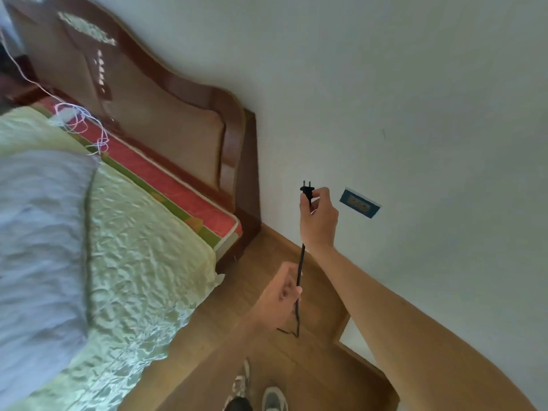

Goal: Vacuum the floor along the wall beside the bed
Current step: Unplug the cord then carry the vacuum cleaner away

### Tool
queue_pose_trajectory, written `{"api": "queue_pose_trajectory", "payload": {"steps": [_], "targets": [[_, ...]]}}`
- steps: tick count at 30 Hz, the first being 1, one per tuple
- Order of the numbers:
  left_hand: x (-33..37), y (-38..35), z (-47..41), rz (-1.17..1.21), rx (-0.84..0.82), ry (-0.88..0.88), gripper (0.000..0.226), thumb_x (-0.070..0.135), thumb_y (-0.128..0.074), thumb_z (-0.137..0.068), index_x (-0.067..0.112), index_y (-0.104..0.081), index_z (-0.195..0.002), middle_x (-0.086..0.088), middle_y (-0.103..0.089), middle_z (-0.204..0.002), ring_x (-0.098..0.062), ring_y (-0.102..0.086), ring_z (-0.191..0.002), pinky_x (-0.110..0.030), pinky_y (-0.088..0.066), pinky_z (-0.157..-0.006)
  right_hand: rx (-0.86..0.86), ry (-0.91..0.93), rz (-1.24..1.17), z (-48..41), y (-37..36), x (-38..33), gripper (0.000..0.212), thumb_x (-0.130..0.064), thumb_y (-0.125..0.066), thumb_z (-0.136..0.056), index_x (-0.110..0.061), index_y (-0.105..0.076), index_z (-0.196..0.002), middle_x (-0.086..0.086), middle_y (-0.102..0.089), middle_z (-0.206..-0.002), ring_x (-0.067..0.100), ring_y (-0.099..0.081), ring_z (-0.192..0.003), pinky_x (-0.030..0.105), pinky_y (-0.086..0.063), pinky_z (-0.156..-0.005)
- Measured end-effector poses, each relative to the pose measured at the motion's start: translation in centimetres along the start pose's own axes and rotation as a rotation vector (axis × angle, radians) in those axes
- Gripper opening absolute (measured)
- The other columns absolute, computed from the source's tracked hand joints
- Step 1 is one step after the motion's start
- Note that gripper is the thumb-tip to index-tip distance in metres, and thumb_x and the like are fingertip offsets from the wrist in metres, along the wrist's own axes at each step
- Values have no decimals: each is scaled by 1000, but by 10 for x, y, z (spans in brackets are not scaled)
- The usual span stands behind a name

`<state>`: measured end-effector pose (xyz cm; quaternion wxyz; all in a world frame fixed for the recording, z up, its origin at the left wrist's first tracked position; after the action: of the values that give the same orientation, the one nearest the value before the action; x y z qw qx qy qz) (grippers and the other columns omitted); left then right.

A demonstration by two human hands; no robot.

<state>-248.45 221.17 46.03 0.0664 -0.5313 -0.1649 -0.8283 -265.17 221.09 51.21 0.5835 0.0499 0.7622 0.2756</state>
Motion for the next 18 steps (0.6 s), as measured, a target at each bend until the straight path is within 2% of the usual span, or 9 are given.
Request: {"api": "queue_pose_trajectory", "payload": {"steps": [2, 4, 8, 11, 13, 15, 18], "targets": [[5, 22, 19, 25, 60, -17, 27, 16, -50, -103, 27, -43, -126, -1, -57, -95, -18, -64, -89, -45, -60, -87, -36, 48, -10, 5, -14, -29, 16, -27, -56, -100, -12, -53, -105, -3, -62, -77, 7, -56, -59, 22, -52, -61], [8, 45, 39, 49, 124, -47, 26, 16, -50, -102, 28, -44, -125, 4, -55, -91, -14, -62, -85, -43, -61, -85, -81, 102, -21, 14, -29, -60, 14, -28, -57, -99, -15, -52, -102, -1, -64, -77, 11, -60, -62, 27, -57, -66], [9, 88, 81, 108, 271, -78, 33, 12, -50, -102, 31, -43, -128, 6, -51, -81, -9, -57, -74, -30, -57, -73, -167, 261, -53, 43, -60, -126, 11, -26, -57, -99, -19, -50, -95, -5, -57, -71, 10, -57, -61, 26, -53, -62], [6, 114, 116, 146, 368, -81, 37, 9, -48, -103, 27, -39, -135, -1, -47, -83, -4, -52, -68, -24, -54, -66, -227, 375, -51, 72, -82, -171, 14, -25, -57, -99, -11, -55, -99, -14, -49, -69, 4, -51, -57, 14, -42, -56], [-1, 131, 143, 173, 419, -86, 34, 9, -47, -103, 30, -41, -129, -6, -46, -87, -9, -53, -69, -32, -58, -69, -274, 451, -58, 97, -96, -198, 16, -25, -57, -99, -10, -56, -101, -18, -47, -67, 3, -49, -55, 8, -37, -51], [-9, 147, 171, 201, 446, -86, 31, 7, -47, -103, 24, -39, -127, -6, -46, -88, -11, -52, -67, -41, -57, -71, -321, 501, -88, 124, -109, -220, 15, -25, -56, -100, -10, -54, -100, -16, -47, -64, 5, -48, -52, 12, -36, -48], [-24, 169, 220, 250, 488, -104, 32, 1, -47, -101, 22, -37, -123, -3, -46, -86, -20, -50, -66, -42, -54, -69, -379, 534, -134, 170, -130, -248, 17, -25, -56, -100, -9, -52, -95, -5, -52, -63, 9, -46, -50, 23, -32, -47]]}}
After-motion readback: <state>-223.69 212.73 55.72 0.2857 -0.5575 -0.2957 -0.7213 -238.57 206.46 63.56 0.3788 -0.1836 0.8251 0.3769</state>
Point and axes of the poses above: each hand's wrist, its own z-axis away from the middle knuckle, its own y-axis out of the back of the hand, x = y × z, the point moved 2 cm from there along -z, towards the middle knuckle
